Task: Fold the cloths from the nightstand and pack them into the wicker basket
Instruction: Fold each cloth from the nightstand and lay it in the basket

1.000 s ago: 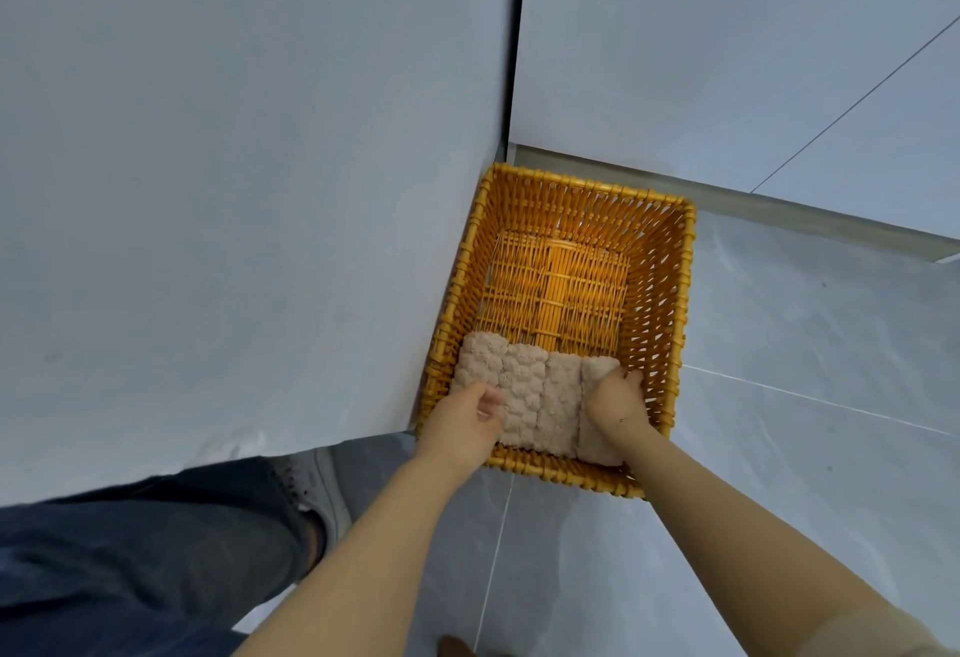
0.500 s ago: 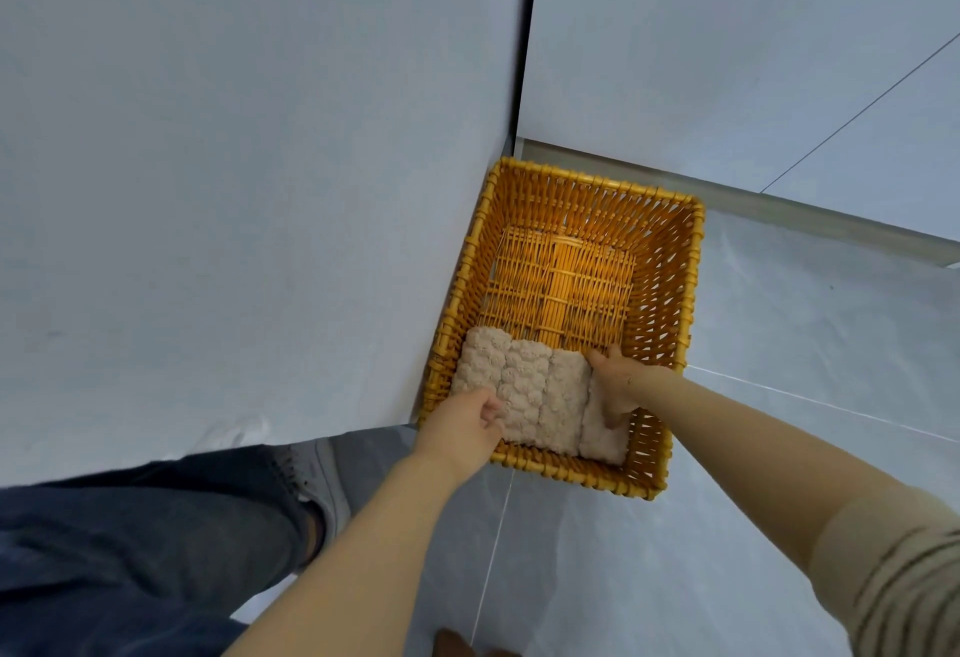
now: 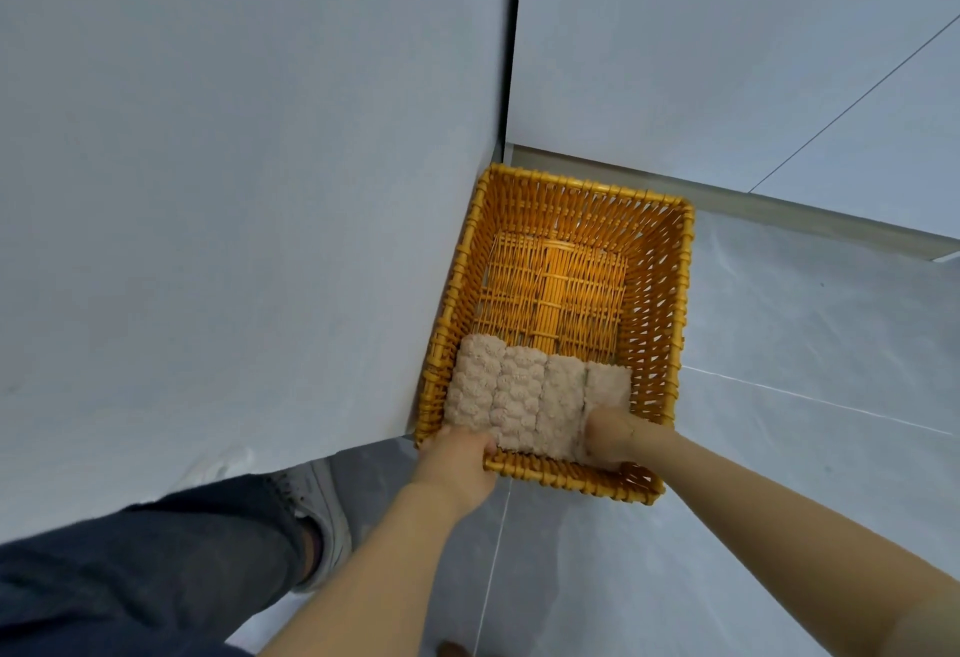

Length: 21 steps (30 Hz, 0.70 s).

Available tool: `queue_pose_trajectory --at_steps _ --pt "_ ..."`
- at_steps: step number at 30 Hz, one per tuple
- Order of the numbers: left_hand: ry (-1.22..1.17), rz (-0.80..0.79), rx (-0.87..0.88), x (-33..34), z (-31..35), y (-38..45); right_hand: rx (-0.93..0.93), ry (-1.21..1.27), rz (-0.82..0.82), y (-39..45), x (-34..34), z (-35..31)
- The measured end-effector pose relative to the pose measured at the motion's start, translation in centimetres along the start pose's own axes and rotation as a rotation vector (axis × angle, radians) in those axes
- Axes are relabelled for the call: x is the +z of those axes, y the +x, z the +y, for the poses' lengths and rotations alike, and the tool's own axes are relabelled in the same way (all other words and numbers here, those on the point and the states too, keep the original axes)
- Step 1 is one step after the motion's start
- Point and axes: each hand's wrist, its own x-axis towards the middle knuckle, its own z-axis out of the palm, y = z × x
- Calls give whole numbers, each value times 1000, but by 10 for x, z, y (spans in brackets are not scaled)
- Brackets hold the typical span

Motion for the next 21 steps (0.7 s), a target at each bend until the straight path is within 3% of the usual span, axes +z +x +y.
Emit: queue_pose_trajectory --at_steps 6,8,11,12,16,21 --pt "-68 12 1 -1 -3 1 25 203 -234 33 3 17" --pt "-74 14 5 -1 -4 1 31 152 -154 30 0 18" --pt "-76 16 4 -2 -4 2 168 110 295 24 1 19" --pt "-75 14 3 -2 -3 2 210 131 361 24 4 20" --pt "-96 -7 -4 -2 -3 2 267 187 227 37 27 15" --pt "-138 -29 -22 -4 -2 4 288 159 263 56 42 12"
